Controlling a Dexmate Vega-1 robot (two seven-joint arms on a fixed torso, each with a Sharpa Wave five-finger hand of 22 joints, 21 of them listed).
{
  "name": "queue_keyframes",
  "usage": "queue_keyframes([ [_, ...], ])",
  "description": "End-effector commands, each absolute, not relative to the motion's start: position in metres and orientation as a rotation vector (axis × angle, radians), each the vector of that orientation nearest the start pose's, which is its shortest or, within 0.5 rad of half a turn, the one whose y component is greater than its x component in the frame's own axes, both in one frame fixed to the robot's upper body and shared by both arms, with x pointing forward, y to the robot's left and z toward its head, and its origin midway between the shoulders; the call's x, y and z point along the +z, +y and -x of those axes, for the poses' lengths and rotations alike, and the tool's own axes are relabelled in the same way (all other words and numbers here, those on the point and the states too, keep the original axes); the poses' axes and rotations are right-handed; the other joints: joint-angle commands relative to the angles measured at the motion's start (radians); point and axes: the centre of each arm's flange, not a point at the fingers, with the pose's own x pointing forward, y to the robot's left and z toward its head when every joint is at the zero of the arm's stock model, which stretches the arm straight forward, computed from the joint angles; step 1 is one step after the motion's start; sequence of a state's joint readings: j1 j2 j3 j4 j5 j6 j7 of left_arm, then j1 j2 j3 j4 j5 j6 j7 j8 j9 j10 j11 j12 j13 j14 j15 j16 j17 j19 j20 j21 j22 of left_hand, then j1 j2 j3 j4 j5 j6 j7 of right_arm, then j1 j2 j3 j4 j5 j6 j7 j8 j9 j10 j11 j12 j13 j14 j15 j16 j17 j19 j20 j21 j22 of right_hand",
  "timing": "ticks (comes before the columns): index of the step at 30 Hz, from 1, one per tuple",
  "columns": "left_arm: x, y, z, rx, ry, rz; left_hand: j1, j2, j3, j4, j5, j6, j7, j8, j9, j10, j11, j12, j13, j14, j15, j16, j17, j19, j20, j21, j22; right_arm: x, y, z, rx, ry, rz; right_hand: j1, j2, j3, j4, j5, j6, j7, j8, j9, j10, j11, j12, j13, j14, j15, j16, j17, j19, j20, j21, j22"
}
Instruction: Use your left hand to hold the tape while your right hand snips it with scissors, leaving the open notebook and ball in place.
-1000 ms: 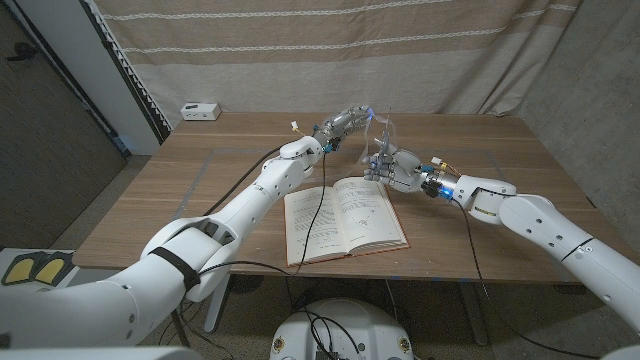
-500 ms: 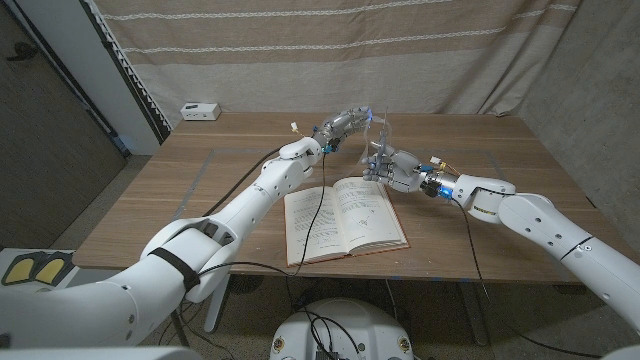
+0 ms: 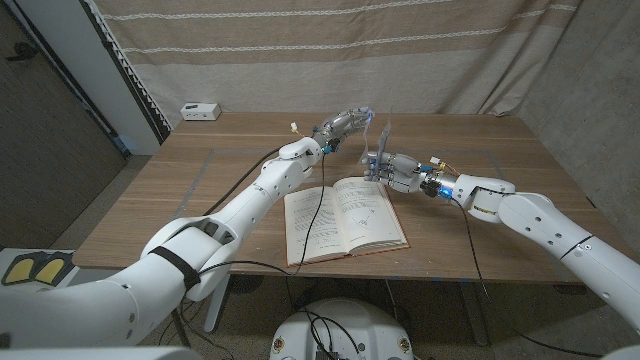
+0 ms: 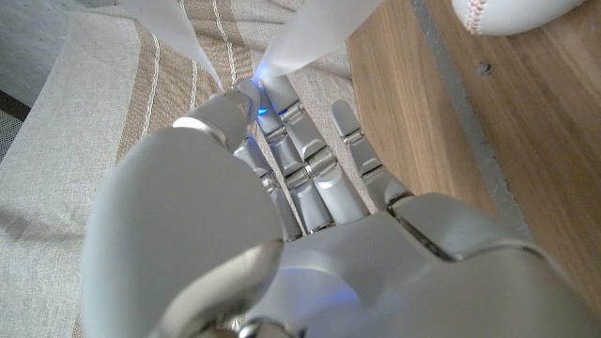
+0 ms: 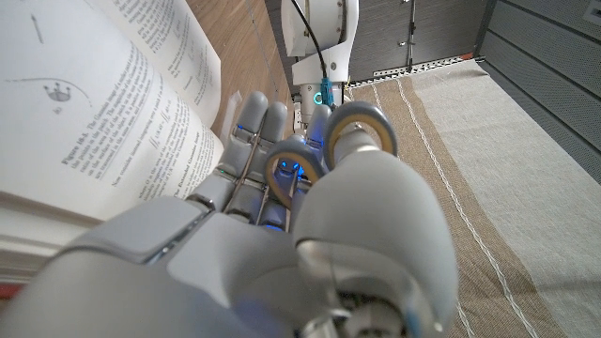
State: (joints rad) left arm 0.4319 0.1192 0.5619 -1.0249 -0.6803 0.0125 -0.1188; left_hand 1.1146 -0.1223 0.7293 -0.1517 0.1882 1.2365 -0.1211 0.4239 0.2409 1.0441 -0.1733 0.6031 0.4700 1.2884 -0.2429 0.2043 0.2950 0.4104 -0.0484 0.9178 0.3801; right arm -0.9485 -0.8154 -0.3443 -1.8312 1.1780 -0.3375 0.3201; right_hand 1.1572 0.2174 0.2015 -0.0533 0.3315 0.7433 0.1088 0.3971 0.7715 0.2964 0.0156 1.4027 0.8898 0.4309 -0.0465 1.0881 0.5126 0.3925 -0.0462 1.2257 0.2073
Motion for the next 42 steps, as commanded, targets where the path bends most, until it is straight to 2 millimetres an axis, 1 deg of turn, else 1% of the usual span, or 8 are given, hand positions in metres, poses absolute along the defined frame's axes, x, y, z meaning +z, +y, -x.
queue_keyframes([
  [1, 0.071, 0.066, -0.700, -0.560, -0.409, 0.145, 0.002, -0.008, 0.007, 0.000, 0.000, 0.012, -0.002, -0.005, 0.000, 0.046, -0.035, 0.005, 0.002, 0.008, 0.002, 0.003, 0.002, -0.004, -0.115, 0.010, -0.002, -0.015, -0.209, -0.557, 0.864, -0.153, -0.142, 0.037, 0.003, 0.049, 0.011, -0.029, 0.010, -0.010, -0.015, -0.009, 0.013, -0.023, 0.013, 0.003, 0.017, -0.134, 0.006, 0.008, -0.010, -0.085, 0.027, 0.006],
  [11, 0.066, 0.089, -0.704, -0.535, -0.405, 0.181, 0.002, -0.009, 0.009, 0.000, -0.001, 0.011, -0.001, -0.006, 0.002, 0.048, -0.035, 0.007, 0.002, 0.009, 0.002, 0.003, 0.002, -0.006, -0.116, 0.017, -0.006, -0.011, -0.201, -0.559, 0.846, -0.145, -0.133, 0.047, -0.005, 0.073, 0.022, -0.065, 0.018, -0.009, -0.031, -0.020, 0.021, -0.020, 0.021, -0.004, 0.022, -0.135, 0.008, 0.010, -0.007, -0.085, 0.055, 0.005],
  [13, 0.067, 0.093, -0.704, -0.532, -0.409, 0.185, 0.001, -0.009, 0.010, 0.000, -0.001, 0.012, -0.002, -0.005, 0.002, 0.048, -0.035, 0.007, 0.002, 0.009, 0.002, 0.003, 0.002, -0.006, -0.116, 0.018, -0.007, -0.009, -0.200, -0.560, 0.841, -0.149, -0.127, 0.051, -0.007, 0.078, 0.022, -0.073, 0.019, -0.010, -0.036, -0.022, 0.020, -0.016, 0.024, -0.002, 0.030, -0.137, 0.011, 0.010, 0.004, -0.089, 0.065, 0.005],
  [19, 0.075, 0.101, -0.704, -0.539, -0.441, 0.179, 0.000, -0.010, 0.011, 0.000, -0.001, 0.015, -0.003, -0.007, 0.000, 0.048, -0.035, 0.008, 0.001, 0.010, 0.002, 0.003, 0.002, -0.008, -0.116, 0.021, -0.010, -0.004, -0.200, -0.560, 0.809, -0.162, -0.110, 0.053, -0.008, 0.087, 0.027, -0.093, 0.024, -0.008, -0.045, -0.028, 0.025, -0.018, 0.030, -0.006, 0.036, -0.137, 0.014, 0.011, 0.011, -0.093, 0.085, 0.004],
  [31, 0.086, 0.101, -0.709, -0.548, -0.469, 0.167, -0.001, -0.011, 0.013, 0.000, -0.001, 0.012, -0.005, -0.008, 0.003, 0.046, -0.036, 0.007, -0.001, 0.011, 0.002, 0.003, 0.004, -0.010, -0.116, 0.029, -0.015, -0.001, -0.208, -0.557, 0.761, -0.181, -0.096, 0.049, -0.014, 0.093, 0.034, -0.122, 0.042, -0.004, -0.057, -0.037, 0.032, -0.015, 0.038, -0.013, 0.051, -0.132, 0.024, 0.015, 0.009, -0.088, 0.113, 0.002],
  [32, 0.086, 0.100, -0.709, -0.550, -0.470, 0.168, -0.001, -0.011, 0.013, -0.001, -0.001, 0.012, -0.007, -0.009, 0.002, 0.045, -0.036, 0.006, -0.002, 0.011, 0.002, 0.004, 0.004, -0.010, -0.116, 0.031, -0.016, 0.000, -0.209, -0.557, 0.761, -0.184, -0.095, 0.049, -0.015, 0.093, 0.034, -0.127, 0.044, -0.005, -0.060, -0.038, 0.046, -0.024, 0.043, -0.016, 0.061, -0.133, 0.030, 0.017, 0.012, -0.089, 0.119, 0.001],
  [36, 0.085, 0.099, -0.708, -0.548, -0.484, 0.158, -0.002, -0.012, 0.013, -0.001, -0.002, 0.014, -0.006, -0.009, 0.002, 0.046, -0.036, 0.007, -0.002, 0.010, 0.002, 0.003, 0.004, -0.011, -0.116, 0.032, -0.017, 0.000, -0.211, -0.556, 0.760, -0.184, -0.099, 0.048, -0.019, 0.091, 0.031, -0.137, 0.058, -0.005, -0.064, -0.043, 0.069, -0.029, 0.055, -0.020, 0.079, -0.142, 0.048, 0.030, 0.021, -0.091, 0.136, -0.001],
  [42, 0.086, 0.100, -0.705, -0.539, -0.502, 0.152, -0.001, -0.012, 0.014, -0.001, -0.002, 0.017, -0.008, -0.009, 0.001, 0.048, -0.036, 0.009, -0.002, 0.012, 0.002, 0.004, 0.005, -0.013, -0.116, 0.036, -0.020, 0.001, -0.212, -0.557, 0.772, -0.198, -0.110, 0.050, -0.027, 0.087, 0.023, -0.143, 0.072, -0.004, -0.067, -0.044, 0.079, -0.027, 0.061, -0.025, 0.078, -0.138, 0.053, 0.033, 0.025, -0.088, 0.150, -0.003],
])
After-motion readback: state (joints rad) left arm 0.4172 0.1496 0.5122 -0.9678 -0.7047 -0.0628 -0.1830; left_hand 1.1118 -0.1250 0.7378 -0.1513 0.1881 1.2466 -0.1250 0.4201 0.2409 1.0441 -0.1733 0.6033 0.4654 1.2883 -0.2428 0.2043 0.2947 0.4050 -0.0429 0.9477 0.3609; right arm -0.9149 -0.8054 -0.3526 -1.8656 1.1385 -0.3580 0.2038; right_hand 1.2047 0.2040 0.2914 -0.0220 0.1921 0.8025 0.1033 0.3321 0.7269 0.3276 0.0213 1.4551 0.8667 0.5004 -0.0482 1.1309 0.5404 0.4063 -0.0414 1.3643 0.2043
